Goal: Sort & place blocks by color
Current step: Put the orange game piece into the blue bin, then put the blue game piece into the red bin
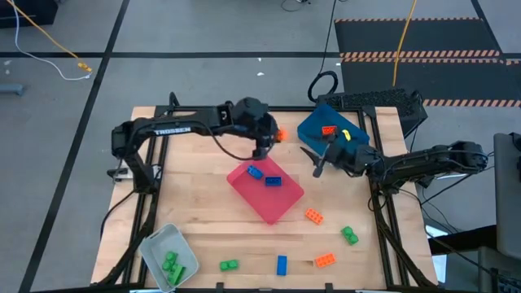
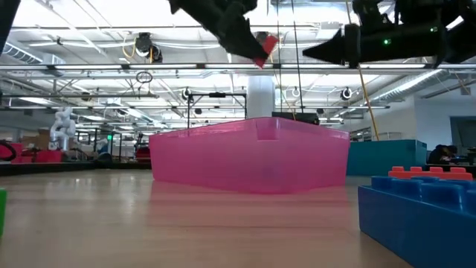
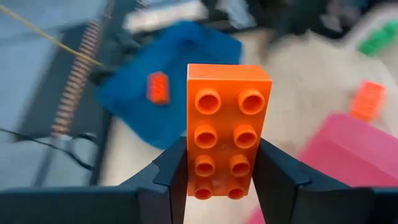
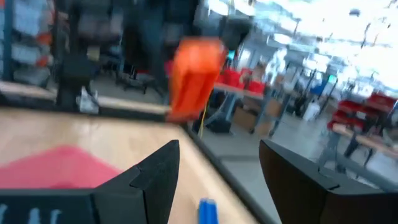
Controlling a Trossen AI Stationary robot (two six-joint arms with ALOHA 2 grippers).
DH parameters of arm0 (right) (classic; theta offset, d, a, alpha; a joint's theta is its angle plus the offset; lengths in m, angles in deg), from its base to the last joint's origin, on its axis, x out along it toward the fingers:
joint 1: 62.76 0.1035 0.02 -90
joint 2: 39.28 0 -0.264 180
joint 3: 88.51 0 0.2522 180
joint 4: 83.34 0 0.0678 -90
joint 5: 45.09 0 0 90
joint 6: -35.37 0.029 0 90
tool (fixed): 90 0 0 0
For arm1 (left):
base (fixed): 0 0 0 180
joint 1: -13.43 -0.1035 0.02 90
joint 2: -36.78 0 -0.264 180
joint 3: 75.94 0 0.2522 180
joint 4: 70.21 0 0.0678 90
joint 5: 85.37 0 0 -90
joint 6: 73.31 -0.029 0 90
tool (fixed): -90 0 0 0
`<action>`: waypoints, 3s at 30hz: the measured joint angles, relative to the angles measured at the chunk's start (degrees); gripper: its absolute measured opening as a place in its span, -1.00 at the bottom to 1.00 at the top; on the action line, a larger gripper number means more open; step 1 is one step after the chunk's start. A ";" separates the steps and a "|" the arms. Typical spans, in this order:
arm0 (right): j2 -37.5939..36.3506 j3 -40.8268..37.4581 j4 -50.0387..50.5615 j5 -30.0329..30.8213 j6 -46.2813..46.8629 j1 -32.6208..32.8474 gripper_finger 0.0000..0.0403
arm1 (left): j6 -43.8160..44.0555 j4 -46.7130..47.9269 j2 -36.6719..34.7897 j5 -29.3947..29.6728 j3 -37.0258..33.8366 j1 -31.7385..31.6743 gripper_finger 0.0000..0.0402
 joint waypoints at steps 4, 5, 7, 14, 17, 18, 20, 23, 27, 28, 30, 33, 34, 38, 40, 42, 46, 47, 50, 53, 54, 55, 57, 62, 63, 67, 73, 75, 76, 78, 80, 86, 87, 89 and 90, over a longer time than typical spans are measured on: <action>0.15 0.75 -2.30 -6.94 0.97 -2.31 0.07 | 0.23 -2.39 2.34 -2.53 -0.08 0.48 -0.31; 0.39 1.23 -1.68 -7.94 1.76 -2.78 0.07 | 0.40 -3.21 2.69 -2.59 -0.08 0.86 -0.31; 0.88 2.01 0.25 -9.59 2.73 -3.30 0.07 | 1.38 -4.78 3.14 -2.67 -0.02 1.34 -0.31; 3.63 4.43 0.13 -10.89 3.34 -3.37 0.13 | 3.04 -8.68 3.92 -3.06 -0.04 2.78 -0.31; 4.47 5.06 -0.96 -10.91 3.63 -3.22 0.20 | 3.02 -8.67 4.05 -3.23 -0.04 3.00 -0.31; 4.53 5.07 -1.15 -10.89 3.63 -3.17 0.22 | 3.02 -8.35 4.14 -3.25 -0.04 3.00 -0.31; 4.74 5.26 -1.44 -10.91 4.13 -3.17 0.28 | 2.95 -8.22 4.25 -3.42 -0.04 3.00 -0.31; 5.06 5.87 -1.55 -11.27 5.17 -3.19 0.35 | 2.59 -8.37 4.25 -4.54 -0.04 3.00 -0.31; 6.89 7.68 -1.42 -14.79 7.54 -3.66 0.38 | 2.42 -8.64 4.25 -6.33 -0.04 3.12 -0.31; 7.58 8.09 -1.39 -15.37 7.66 -3.67 0.37 | 2.43 -8.89 4.25 -7.00 -0.04 3.23 -0.31; 9.05 8.75 -1.46 -16.50 7.67 -3.65 0.35 | 2.39 -9.78 4.25 -8.36 -0.04 3.58 -0.31; 10.63 8.96 -1.85 -17.29 7.83 -3.61 0.29 | 2.36 -9.64 4.25 -8.35 -0.11 4.42 -0.31; 10.80 8.96 -1.88 -17.43 7.84 -3.52 0.27 | 2.36 -9.50 4.25 -8.24 -0.13 4.63 -0.31; 10.86 8.96 -2.56 -17.16 7.77 -2.18 0.14 | 2.67 -9.38 4.25 -8.17 -0.13 5.11 -0.31; 10.97 8.96 -3.94 -16.64 7.68 -1.53 0.05 | 3.63 -9.96 4.16 -7.92 -0.51 5.16 -0.31; 10.99 8.96 -3.98 -16.51 7.38 -1.23 -0.09 | 4.23 -10.19 4.16 -7.49 -0.59 5.18 -0.23; 10.99 9.05 -2.52 -13.22 6.89 -1.23 -0.36 | 4.40 -10.28 4.17 -3.75 -0.59 5.18 0.10; 10.99 9.03 -1.98 -11.87 6.36 -1.27 -0.36 | 3.94 -10.14 4.17 -1.69 -0.59 5.20 0.18; 10.79 9.03 -0.03 -5.61 2.93 -1.27 -0.36 | -0.12 -8.25 3.70 7.83 -0.59 5.29 0.36; 9.85 9.03 4.38 3.67 -1.20 -1.60 -0.36 | -2.16 -3.68 2.80 18.89 -0.64 4.76 0.45; 9.55 9.03 6.00 6.97 -2.03 -1.85 -0.36 | -1.92 -2.73 2.46 21.92 -0.67 4.48 0.46; 9.09 9.03 7.93 10.29 -2.63 -2.25 -0.36 | -1.41 -2.05 1.97 24.97 -0.67 4.22 0.47; 8.44 9.03 11.21 16.71 -3.21 -3.45 -0.36 | 0.14 0.72 0.87 30.10 -0.67 3.41 0.44; 7.63 8.94 22.58 23.51 1.53 -8.54 -0.36 | 5.79 6.76 -0.40 34.37 -0.65 1.08 0.29; 7.37 8.96 25.25 23.49 3.78 -9.49 -0.36 | 7.00 7.66 -0.51 34.46 -0.65 0.62 0.25; 7.15 8.94 31.91 22.46 7.77 -12.82 -0.36 | 11.15 12.57 -0.43 34.36 -0.65 -1.16 0.10; 7.06 8.94 33.81 20.61 9.09 -16.74 -0.36 | 13.68 15.52 0.55 33.69 -0.67 -2.34 -0.08; 7.06 8.94 34.50 20.58 9.99 -17.73 -0.34 | 14.28 15.79 0.47 33.69 -0.65 -2.36 -0.13; 7.06 8.94 34.69 20.61 10.60 -18.22 -0.30 | 14.49 16.02 0.46 33.69 -0.65 -2.36 -0.14; 7.06 8.92 34.70 20.67 12.37 -19.15 -0.17 | 15.34 16.09 0.49 33.69 -0.65 -2.36 -0.17; 7.06 8.92 34.69 20.74 14.68 -20.13 -0.01 | 15.78 15.91 0.49 33.69 -0.65 -2.36 -0.18; 7.06 8.92 34.68 20.76 17.09 -20.92 0.31 | 12.17 10.41 0.49 33.73 -0.65 -3.53 -0.17; 7.06 8.92 34.66 20.72 16.98 -20.92 0.34 | 10.76 9.49 0.49 33.73 -0.65 -3.80 -0.17; 7.06 8.92 34.62 20.67 16.83 -20.92 0.39 | 7.78 7.75 0.49 33.76 -0.65 -4.33 -0.17; 7.02 8.90 34.36 20.65 16.85 -20.90 0.41 | 6.35 7.31 0.49 33.74 -0.65 -4.69 -0.17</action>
